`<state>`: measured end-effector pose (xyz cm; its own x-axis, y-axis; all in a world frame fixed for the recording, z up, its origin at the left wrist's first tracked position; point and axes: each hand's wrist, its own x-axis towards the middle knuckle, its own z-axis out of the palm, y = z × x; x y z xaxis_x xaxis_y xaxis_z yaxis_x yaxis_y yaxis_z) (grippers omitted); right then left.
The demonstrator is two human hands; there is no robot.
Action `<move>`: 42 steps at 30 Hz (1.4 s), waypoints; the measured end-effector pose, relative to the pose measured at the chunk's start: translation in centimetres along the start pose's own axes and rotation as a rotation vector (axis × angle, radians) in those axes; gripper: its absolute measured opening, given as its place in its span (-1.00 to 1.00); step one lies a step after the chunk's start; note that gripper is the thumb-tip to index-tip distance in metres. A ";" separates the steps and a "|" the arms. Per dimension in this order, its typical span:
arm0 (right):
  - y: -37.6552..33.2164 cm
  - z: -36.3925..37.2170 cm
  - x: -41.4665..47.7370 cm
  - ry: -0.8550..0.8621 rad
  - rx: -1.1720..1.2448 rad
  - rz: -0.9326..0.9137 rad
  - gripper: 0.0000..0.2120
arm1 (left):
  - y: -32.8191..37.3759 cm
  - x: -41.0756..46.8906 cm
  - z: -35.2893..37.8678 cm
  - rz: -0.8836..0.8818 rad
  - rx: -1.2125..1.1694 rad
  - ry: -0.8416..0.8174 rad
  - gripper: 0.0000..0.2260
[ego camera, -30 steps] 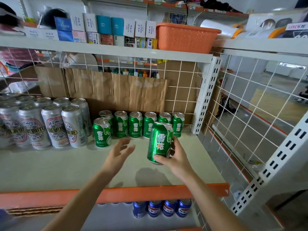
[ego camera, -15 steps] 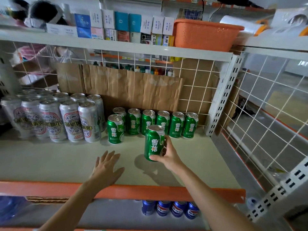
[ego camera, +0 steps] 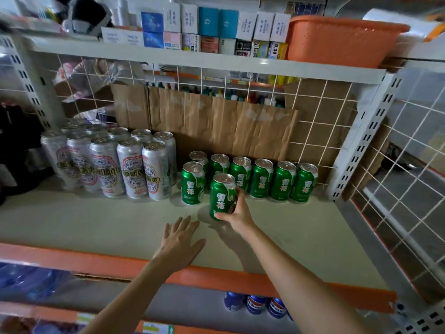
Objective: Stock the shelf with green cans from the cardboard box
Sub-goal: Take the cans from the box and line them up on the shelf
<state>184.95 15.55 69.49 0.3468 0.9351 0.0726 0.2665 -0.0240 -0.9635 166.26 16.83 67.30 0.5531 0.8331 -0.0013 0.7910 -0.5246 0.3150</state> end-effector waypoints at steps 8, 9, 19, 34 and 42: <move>-0.2 0.9 1.7 0.074 -0.042 -0.020 -0.07 | -0.4 0.1 0.5 -0.003 -0.034 0.028 -0.10; -0.2 0.9 1.9 0.082 -0.047 -0.017 -0.09 | -0.4 0.1 0.5 -0.004 -0.037 0.028 -0.10; -0.2 1.7 3.7 0.121 -0.147 -0.033 -0.19 | -0.6 0.3 0.9 0.000 -0.037 0.046 -0.12; 0.0 2.4 3.9 0.167 -0.289 -0.021 -0.14 | -0.6 0.3 1.1 0.004 -0.036 0.065 -0.18; -0.4 2.0 2.3 0.099 -0.409 0.015 0.04 | -0.4 0.2 0.7 0.008 -0.034 0.026 -0.46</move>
<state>183.86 18.38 69.51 0.4327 0.8956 0.1035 0.5890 -0.1939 -0.7845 166.24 17.12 66.50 0.5522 0.8333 0.0262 0.7768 -0.5256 0.3470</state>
